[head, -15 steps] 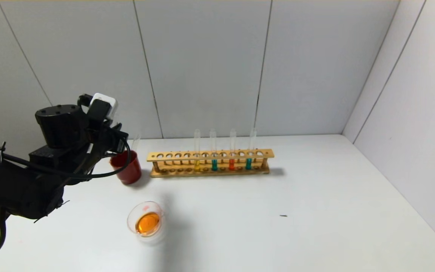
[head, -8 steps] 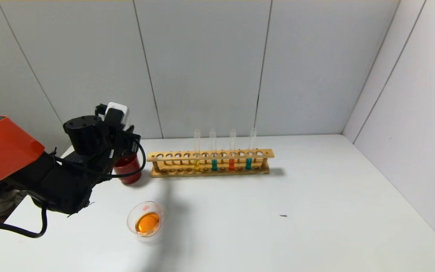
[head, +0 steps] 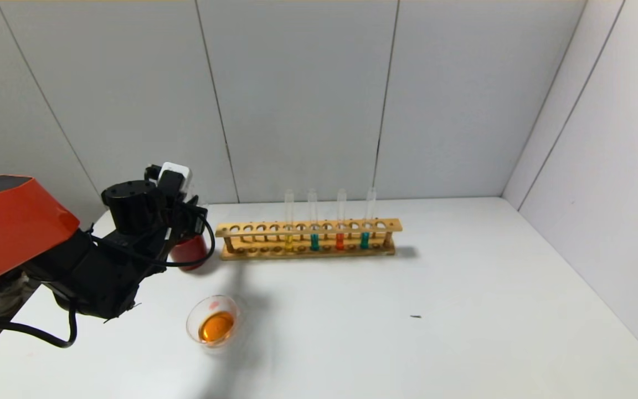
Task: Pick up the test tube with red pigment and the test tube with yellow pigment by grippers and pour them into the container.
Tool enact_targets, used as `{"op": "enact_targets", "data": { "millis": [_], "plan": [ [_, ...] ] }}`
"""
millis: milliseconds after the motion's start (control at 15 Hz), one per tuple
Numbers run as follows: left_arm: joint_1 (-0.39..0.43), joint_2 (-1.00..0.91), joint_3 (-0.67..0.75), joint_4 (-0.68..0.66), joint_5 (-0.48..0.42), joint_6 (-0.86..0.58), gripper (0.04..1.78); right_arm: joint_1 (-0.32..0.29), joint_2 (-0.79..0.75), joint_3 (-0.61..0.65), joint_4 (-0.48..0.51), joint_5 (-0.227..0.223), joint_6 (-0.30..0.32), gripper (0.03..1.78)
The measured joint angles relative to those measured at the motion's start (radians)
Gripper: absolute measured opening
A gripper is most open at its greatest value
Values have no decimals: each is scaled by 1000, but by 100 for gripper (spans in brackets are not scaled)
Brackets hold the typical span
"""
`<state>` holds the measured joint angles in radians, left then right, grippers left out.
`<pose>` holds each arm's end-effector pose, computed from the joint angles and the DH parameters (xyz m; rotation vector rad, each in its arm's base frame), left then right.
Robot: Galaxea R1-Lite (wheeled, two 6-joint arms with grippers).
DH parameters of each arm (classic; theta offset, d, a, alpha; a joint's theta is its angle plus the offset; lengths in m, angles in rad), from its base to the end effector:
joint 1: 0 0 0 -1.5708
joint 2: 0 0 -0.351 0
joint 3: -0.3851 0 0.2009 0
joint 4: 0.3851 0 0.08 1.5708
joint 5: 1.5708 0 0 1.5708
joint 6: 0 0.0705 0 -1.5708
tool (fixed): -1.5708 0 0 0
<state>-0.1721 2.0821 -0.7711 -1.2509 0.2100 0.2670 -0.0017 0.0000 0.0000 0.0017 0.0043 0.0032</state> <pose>0.4372 -0.0611 0.1366 0.2783 0.0637 0.0298 -0.0143 0.0003 0.0752 0.0032 0.0017 0.0026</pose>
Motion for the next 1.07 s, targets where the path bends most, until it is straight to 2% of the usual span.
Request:
{"op": "enact_targets", "data": {
  "millis": [200, 333, 467, 667, 800, 933, 1067],
  "plan": [
    [5, 7, 0, -21, 1, -3, 35, 0, 0, 0, 0, 0, 0, 175],
    [7, 14, -1, -46, 3, -1, 49, 0, 0, 0, 0, 0, 0, 175],
    [8, 18, 0, -50, 3, -1, 75, 0, 0, 0, 0, 0, 0, 175],
    [8, 20, 13, -58, 3, 3, 129, 0, 0, 0, 0, 0, 0, 175],
    [8, 18, 19, -59, 3, 4, 153, 0, 0, 0, 0, 0, 0, 175],
    [9, 10, 21, -59, 3, 5, 169, 0, 0, 0, 0, 0, 0, 175],
    [10, -12, 22, -56, 3, 10, 175, 0, 0, 0, 0, 0, 0, 175]
  ]
}}
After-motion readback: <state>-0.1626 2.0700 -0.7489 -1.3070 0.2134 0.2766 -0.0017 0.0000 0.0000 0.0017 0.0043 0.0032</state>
